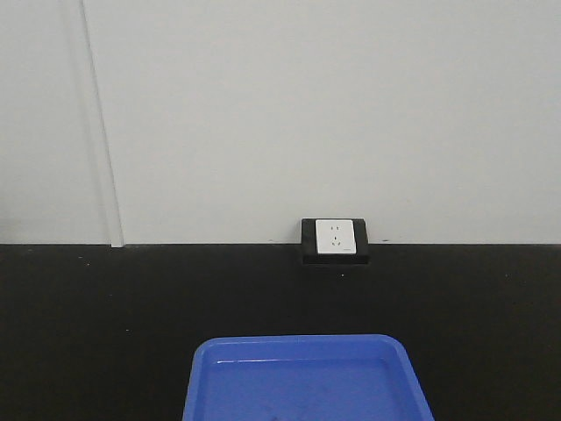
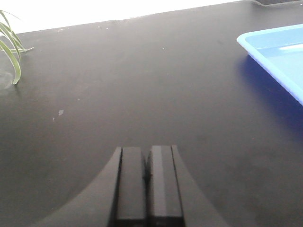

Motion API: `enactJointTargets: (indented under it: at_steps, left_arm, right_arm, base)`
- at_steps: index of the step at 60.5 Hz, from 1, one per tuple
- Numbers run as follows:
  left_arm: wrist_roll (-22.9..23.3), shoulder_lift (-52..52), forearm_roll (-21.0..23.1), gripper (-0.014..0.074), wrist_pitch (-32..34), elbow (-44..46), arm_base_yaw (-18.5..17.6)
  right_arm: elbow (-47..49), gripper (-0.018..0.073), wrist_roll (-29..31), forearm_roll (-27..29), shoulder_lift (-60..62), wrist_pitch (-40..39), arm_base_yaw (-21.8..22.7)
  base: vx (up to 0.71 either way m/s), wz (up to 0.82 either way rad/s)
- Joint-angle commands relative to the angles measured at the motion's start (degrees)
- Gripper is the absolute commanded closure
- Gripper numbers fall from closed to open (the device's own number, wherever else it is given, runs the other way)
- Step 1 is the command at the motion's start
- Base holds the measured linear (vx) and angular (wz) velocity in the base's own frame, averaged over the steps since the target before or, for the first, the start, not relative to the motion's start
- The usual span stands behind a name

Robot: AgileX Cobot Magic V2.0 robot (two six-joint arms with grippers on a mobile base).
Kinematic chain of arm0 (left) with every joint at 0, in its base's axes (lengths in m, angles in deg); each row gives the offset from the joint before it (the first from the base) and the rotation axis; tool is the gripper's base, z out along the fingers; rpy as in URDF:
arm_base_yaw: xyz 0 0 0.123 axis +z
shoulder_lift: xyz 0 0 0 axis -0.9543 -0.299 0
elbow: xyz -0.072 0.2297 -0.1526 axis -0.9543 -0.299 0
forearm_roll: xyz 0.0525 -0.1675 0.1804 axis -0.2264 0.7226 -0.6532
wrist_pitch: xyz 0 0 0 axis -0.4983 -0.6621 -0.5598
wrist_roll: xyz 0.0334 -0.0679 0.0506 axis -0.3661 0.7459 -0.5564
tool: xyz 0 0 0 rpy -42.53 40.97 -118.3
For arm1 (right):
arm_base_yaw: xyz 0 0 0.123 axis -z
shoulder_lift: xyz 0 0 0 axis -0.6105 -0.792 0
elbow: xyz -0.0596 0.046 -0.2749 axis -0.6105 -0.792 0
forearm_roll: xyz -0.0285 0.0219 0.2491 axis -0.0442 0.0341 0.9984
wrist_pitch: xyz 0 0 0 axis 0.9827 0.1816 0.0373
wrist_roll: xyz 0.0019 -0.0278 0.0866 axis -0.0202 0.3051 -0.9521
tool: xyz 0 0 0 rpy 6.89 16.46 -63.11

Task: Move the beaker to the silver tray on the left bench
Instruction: 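Lift the beaker out of the blue tray with the right gripper, then drive the base to the bench with the silver tray, holding the beaker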

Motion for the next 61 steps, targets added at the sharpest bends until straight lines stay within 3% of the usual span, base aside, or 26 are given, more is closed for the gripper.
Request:
enactJointTargets:
  at_steps: [1, 61]
  left_arm:
    - [0.1, 0.4, 0.2, 0.0595, 4.3, -1.1, -0.4]
    - [0.1, 0.4, 0.2, 0.0595, 4.3, -1.1, -0.4]
  right_arm:
    - [1.8, 0.0573, 0.2, -1.3, -0.5, -4.2, 0.4]
    - [1.8, 0.0570, 0.2, -1.3, -0.5, -4.2, 0.4]
  base:
    - [0.00, 0.00]
    - [-0.07, -0.01]
